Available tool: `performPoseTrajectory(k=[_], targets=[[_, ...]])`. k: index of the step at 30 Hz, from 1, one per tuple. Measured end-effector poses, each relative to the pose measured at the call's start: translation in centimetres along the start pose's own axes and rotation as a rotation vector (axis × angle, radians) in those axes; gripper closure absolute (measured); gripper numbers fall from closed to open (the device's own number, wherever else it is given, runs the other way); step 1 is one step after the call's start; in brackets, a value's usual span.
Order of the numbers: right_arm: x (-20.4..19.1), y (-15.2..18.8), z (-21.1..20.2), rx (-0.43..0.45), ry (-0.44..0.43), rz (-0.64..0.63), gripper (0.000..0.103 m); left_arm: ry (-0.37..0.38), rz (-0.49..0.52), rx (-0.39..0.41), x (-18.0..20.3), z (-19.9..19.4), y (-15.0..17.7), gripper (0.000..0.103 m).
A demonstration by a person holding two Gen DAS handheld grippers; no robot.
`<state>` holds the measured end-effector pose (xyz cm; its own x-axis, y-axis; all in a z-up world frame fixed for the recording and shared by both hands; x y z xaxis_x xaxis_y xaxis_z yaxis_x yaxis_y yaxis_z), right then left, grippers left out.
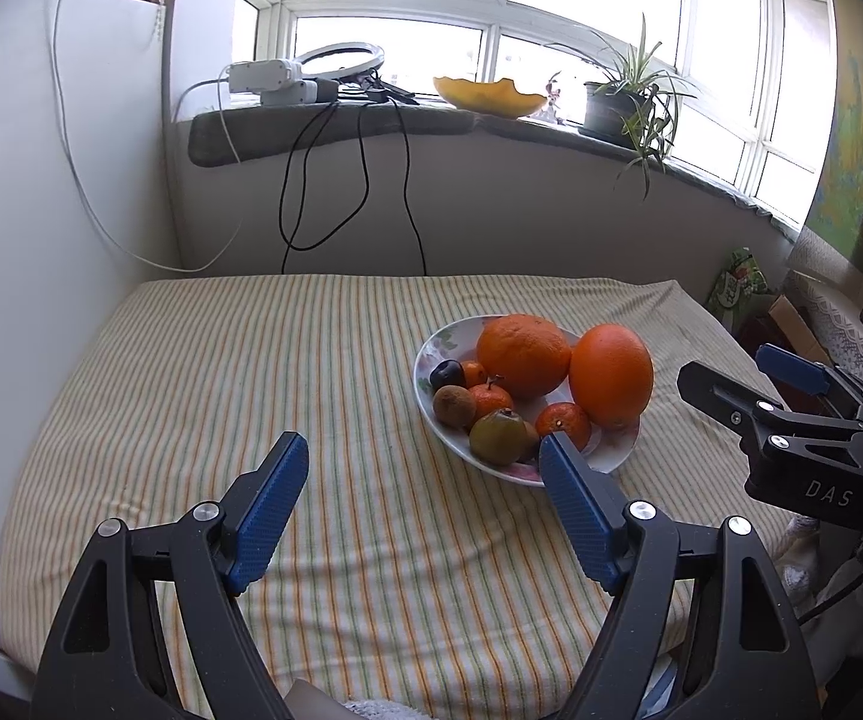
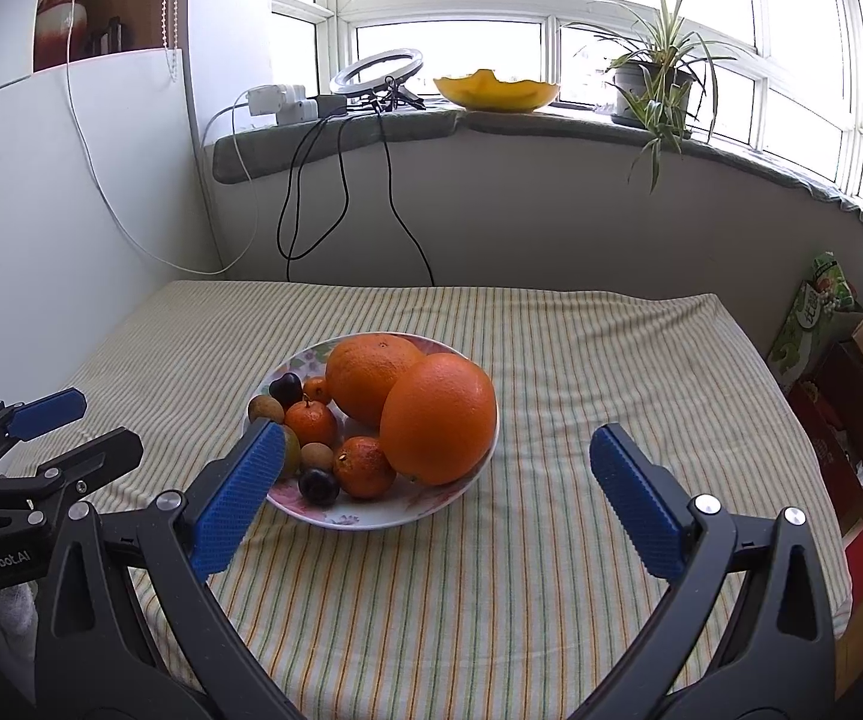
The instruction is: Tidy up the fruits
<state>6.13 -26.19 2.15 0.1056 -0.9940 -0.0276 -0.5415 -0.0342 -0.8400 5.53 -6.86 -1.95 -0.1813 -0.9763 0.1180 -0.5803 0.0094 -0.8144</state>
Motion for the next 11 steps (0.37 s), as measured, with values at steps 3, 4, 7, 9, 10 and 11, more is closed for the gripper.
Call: performPoseTrajectory(k=[3, 4, 7, 9, 10, 11], targets=[[0.04, 0.02, 0.05, -0.001, -0.001, 0.001, 0.000, 0.000, -0.004, -0.002, -0.05, 0.09, 0.01, 0.023], [0.13, 0.10, 0.11, -0.001, -0.001, 0.001, 0.000, -0.001, -0.006, -0.001, -0.08, 0.10, -0.01, 0.023], [0.15, 0.06, 0.13, -0.001, -0.002, 0.001, 0.000, -0.003, -0.003, 0.001, -0.03, 0.12, -0.04, 0.023], [0.15, 0.07, 0.16, -0.002, -0.002, 0.001, 0.000, -0.002, -0.005, 0.000, -0.09, 0.14, 0.00, 0.023], [0.23, 0.17, 0.24, -0.002, 0.000, 0.002, 0.000, -0.003, -0.006, -0.001, -0.11, 0.19, 0.02, 0.023], [0.34, 0.28, 0.31, -0.002, 0.003, 0.004, 0.000, -0.003, -0.006, -0.003, -0.18, 0.28, 0.04, 0.023]])
Point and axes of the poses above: each gripper's, at about its wrist camera, not at the fingertips, and z roughly the way its jaws point, x to its right, y to its underside, the point moved 2 cm from there along z, roughly the way its jaws point, and after that the axes turned 3 degrees about x, right-handed, at the moved point
